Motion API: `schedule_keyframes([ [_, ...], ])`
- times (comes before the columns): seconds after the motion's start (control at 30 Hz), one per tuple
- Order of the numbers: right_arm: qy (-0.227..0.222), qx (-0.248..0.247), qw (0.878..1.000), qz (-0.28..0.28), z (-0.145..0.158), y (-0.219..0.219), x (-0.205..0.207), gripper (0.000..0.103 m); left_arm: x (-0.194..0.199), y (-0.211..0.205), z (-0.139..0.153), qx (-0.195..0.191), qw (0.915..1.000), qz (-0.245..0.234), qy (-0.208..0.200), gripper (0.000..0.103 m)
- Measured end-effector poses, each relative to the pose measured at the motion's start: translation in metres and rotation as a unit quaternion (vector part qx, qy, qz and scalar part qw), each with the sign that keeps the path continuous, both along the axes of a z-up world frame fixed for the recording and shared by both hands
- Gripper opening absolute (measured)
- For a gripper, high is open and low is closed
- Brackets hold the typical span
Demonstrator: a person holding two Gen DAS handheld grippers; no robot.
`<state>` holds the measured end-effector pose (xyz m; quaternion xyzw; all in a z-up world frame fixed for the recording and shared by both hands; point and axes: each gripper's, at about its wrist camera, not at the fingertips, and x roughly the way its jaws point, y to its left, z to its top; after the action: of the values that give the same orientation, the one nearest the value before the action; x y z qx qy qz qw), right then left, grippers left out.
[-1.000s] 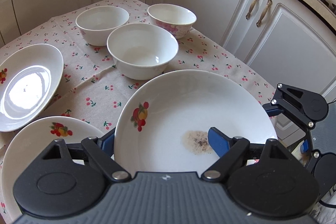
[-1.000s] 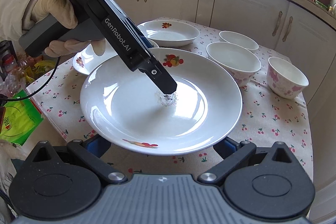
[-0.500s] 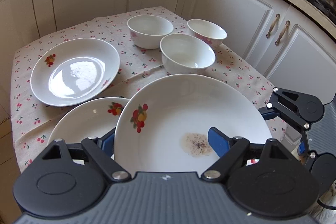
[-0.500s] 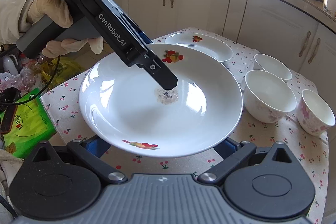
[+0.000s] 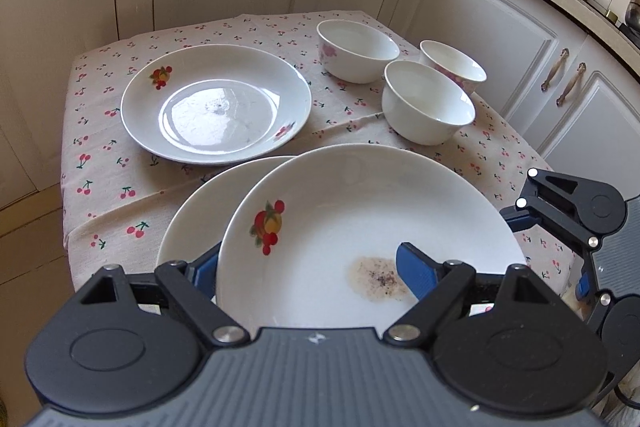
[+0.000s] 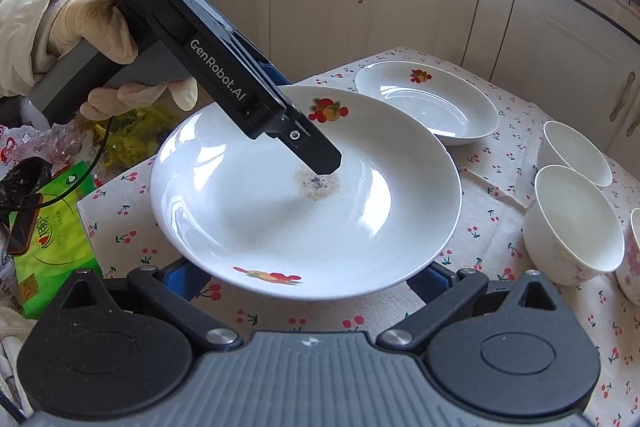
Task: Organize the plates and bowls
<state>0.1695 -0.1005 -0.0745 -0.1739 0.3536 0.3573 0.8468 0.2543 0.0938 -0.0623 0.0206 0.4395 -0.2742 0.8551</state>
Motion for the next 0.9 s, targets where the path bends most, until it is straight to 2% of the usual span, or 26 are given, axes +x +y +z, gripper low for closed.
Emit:
schedule_keyframes([
  [0.53, 0.025, -0.02, 0.999, -0.011, 0.0, 0.014, 0.013, 0.103, 0.023, 0.008, -0.019, -0.009, 0.9994, -0.002, 0.033, 0.087],
  [0.9, 0.022, -0.019, 0.999, -0.012, -0.001, 0.013, 0.013, 0.103, 0.028, 0.002, -0.021, 0.021, 0.9986, -0.018, 0.044, 0.087],
])
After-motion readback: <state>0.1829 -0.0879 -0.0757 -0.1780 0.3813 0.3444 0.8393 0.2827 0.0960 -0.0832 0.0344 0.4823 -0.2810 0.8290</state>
